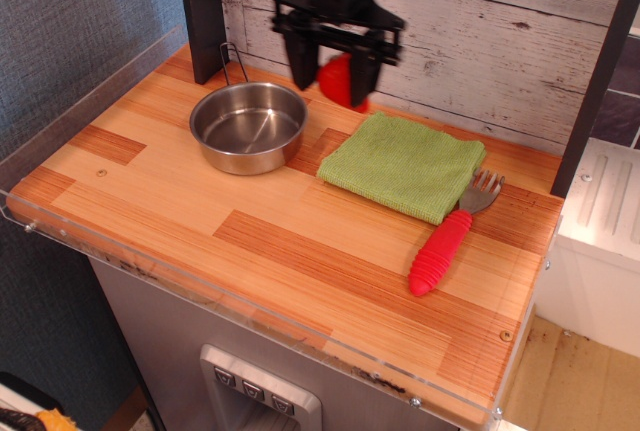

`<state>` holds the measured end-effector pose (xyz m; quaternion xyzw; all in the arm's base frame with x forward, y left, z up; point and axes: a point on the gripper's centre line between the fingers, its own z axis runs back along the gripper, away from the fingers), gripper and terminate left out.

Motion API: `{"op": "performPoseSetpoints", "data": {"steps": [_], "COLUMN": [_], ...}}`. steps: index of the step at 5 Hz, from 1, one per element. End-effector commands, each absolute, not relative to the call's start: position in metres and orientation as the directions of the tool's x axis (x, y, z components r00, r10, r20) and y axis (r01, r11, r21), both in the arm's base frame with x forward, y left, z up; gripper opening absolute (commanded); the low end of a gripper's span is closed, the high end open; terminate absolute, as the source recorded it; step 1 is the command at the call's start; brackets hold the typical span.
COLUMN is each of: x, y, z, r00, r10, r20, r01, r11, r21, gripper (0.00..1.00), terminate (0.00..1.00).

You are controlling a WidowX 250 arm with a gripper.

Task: Put the strawberry on top of the cloth.

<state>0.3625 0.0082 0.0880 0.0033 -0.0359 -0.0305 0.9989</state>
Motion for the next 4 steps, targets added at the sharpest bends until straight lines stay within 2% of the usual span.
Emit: {"op": "performPoseSetpoints", "data": {"steps": [1, 2, 3, 4], "x": [0.3659, 0.3653, 0.3645, 0.3633], "y": [-0.0198, -0.0205, -0.0185, -0.0164], "z": [0.0881, 0.0856, 0.0856, 0.0875], "r00": [0.986, 0.986, 0.989, 0.99], "r10": [-0.129, -0.133, -0.114, -0.107], "r20": [0.108, 0.103, 0.093, 0.097], "r01": [0.125, 0.13, 0.111, 0.104], "r11": [0.991, 0.991, 0.993, 0.994], "r21": [0.042, 0.036, 0.038, 0.035], "gripper": [0.0, 0.0, 1.0, 1.0], "terminate": [0.0, 0.0, 0.0, 0.0]}}
